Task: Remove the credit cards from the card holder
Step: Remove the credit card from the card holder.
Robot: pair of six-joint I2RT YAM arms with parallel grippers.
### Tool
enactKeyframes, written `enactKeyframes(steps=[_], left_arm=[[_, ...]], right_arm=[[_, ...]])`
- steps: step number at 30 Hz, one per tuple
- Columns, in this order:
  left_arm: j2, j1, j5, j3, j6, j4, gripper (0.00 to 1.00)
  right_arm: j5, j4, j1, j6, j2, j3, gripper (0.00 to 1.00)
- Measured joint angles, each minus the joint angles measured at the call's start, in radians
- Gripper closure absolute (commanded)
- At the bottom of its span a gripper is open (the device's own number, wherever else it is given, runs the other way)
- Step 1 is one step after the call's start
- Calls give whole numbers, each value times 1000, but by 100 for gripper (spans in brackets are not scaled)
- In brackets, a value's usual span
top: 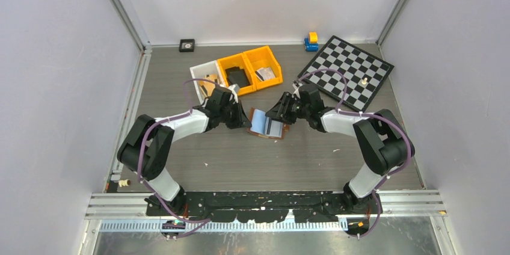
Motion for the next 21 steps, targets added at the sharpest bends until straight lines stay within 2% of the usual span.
enactKeyframes(steps=[5, 10, 21], left_arm=[[0, 0, 13, -1, 0, 12, 100], [0, 0, 27, -8, 0, 32, 98], [0, 0, 53, -15, -5, 62, 92]], right_arm=[[-24, 2, 22, -5, 3, 5, 64], [-48, 2, 63, -26, 26, 39, 55], [-41, -53, 71, -50, 90, 79, 51]])
